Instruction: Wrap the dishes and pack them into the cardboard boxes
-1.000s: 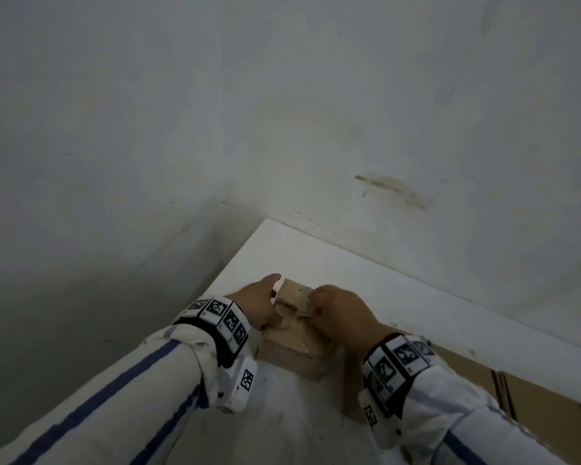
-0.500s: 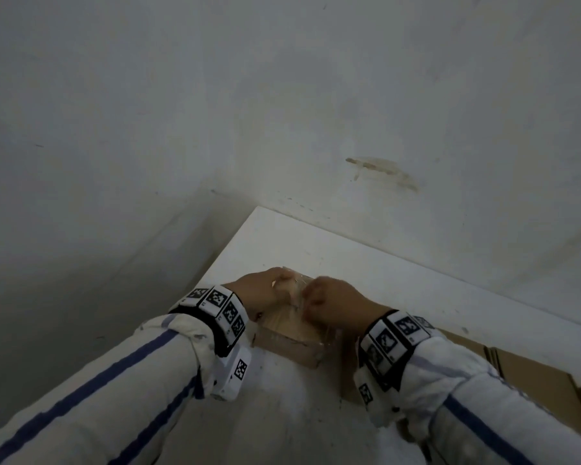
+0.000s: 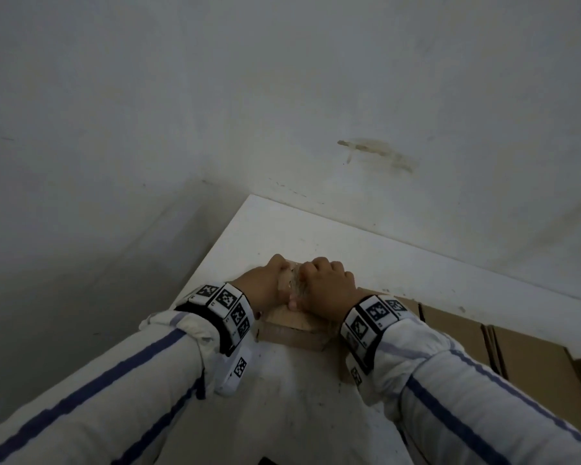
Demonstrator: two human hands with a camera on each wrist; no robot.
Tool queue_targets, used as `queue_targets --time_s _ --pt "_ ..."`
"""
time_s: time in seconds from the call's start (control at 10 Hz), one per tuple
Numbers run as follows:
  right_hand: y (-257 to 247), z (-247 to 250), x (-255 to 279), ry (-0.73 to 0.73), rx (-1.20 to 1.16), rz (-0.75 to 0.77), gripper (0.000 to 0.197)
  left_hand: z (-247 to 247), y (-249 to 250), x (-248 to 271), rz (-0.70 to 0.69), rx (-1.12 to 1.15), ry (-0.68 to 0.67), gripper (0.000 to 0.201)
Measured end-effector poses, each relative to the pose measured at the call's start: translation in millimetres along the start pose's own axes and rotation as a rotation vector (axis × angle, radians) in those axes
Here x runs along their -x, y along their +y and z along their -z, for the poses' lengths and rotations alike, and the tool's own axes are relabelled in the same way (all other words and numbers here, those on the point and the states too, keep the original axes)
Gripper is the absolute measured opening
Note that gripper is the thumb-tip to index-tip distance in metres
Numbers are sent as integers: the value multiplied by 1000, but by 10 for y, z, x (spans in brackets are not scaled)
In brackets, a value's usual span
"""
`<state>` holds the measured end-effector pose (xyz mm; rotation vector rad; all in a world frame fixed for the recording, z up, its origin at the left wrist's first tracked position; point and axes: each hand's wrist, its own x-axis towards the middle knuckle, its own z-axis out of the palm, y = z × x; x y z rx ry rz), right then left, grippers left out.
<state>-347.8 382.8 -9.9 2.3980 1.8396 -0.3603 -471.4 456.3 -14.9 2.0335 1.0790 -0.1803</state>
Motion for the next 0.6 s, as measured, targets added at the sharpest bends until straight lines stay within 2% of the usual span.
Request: queue_targets --time_s 0.2,0.4,0.5,0.6 --pt "105 31 -20 -79 -65 33 47 43 -23 -16 23 18 -78 75" --pt "233 104 94 -238 -68 125 62 98 -82 -1 14 -49 -146 91" --pt "323 199 165 -182 -59 179 56 137 -115 28 6 18 -154 95" --pt "553 421 303 155 -294 59 42 157 -194 84 -7 228 -29 90"
